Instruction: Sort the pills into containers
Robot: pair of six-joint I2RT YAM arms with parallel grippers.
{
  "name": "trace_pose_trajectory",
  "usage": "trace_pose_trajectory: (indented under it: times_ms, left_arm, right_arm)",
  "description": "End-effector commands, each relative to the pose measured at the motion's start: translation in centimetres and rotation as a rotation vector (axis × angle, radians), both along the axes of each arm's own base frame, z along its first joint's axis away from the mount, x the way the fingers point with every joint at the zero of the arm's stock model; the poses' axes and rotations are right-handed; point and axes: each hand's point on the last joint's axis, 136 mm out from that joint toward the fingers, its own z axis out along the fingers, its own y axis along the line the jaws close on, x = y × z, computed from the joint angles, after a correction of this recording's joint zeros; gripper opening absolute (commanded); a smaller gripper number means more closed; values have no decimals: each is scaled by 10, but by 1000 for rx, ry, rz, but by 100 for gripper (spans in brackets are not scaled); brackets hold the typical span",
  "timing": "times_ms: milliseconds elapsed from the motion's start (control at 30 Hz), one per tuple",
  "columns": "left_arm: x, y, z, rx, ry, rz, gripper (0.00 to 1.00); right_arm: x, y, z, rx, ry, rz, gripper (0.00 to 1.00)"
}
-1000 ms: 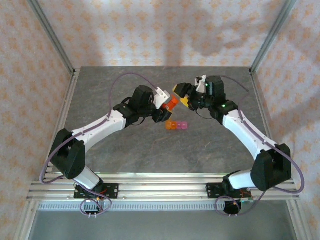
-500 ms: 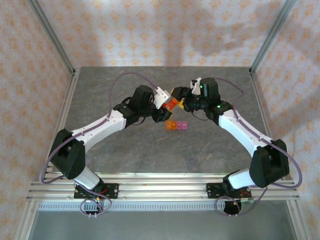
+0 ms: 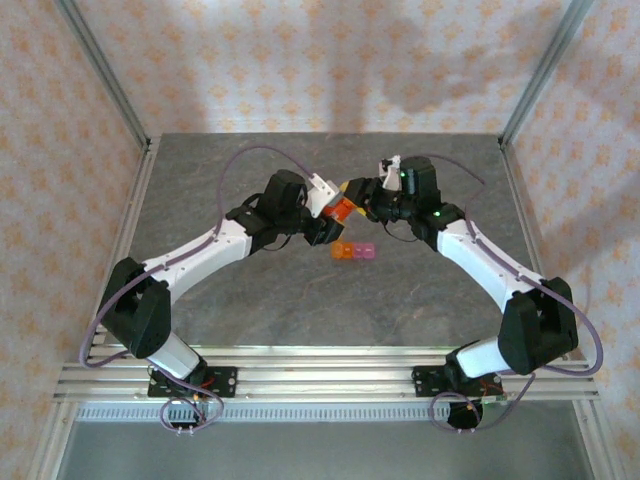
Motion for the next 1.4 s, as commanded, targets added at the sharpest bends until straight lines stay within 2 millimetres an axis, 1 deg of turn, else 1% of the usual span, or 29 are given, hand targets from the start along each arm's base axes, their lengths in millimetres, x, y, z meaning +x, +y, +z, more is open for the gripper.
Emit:
trace_pose_trajectory:
  times_ms: [0, 100, 167, 267, 333, 367, 400, 467, 500, 567, 633, 667, 733, 800, 967, 1133, 1367]
  left_arm:
    - [-10, -12, 64, -235, -25, -104, 0]
    - [-15, -13, 76, -341, 36, -154, 0]
    - [-16, -15, 78, -381, 71, -173, 0]
    - [-14, -15, 73, -376, 81, -168, 0]
    - [-9, -13, 67, -350, 74, -140, 0]
    - [-5, -11, 63, -330, 65, -123, 0]
    - [-2, -8, 59, -305, 56, -98, 0]
    - [6, -1, 50, -240, 21, -46, 0]
    - [9, 2, 47, -209, 1, -28, 0]
    - [13, 8, 40, -124, -48, 9, 0]
    - [13, 12, 31, -27, -100, 35, 0]
    - [13, 13, 27, 18, -129, 40, 0]
    - [12, 13, 22, 84, -170, 46, 0]
    - [11, 11, 18, 120, -190, 41, 0]
    - [9, 5, 17, 129, -198, 32, 0]
    - [8, -1, 17, 128, -199, 17, 0]
    - [6, -3, 19, 127, -199, 9, 0]
  right_arm:
    - [10, -22, 6, -44, -148, 6, 30]
    - [6, -26, 20, -34, -255, 68, 31]
    - [2, -24, 26, -21, -286, 107, 30]
    - [0, -22, 31, -6, -285, 122, 31]
    - [0, -23, 33, -3, -273, 112, 32]
    - [1, -25, 33, -5, -258, 97, 36]
    - [1, -27, 34, -10, -248, 83, 44]
    - [3, -33, 35, -29, -215, 35, 64]
    - [3, -35, 37, -36, -206, 17, 70]
    - [3, -40, 38, -45, -175, -20, 75]
    - [4, -43, 36, -43, -123, -55, 76]
    - [5, -46, 31, -45, -79, -79, 76]
    - [7, -47, 22, -40, -4, -104, 76]
    - [8, -45, 19, -7, 29, -119, 77]
    - [8, -37, 14, 33, 64, -128, 76]
    - [6, -25, 8, 21, 75, -110, 74]
    - [3, -9, 3, 16, 79, -78, 72]
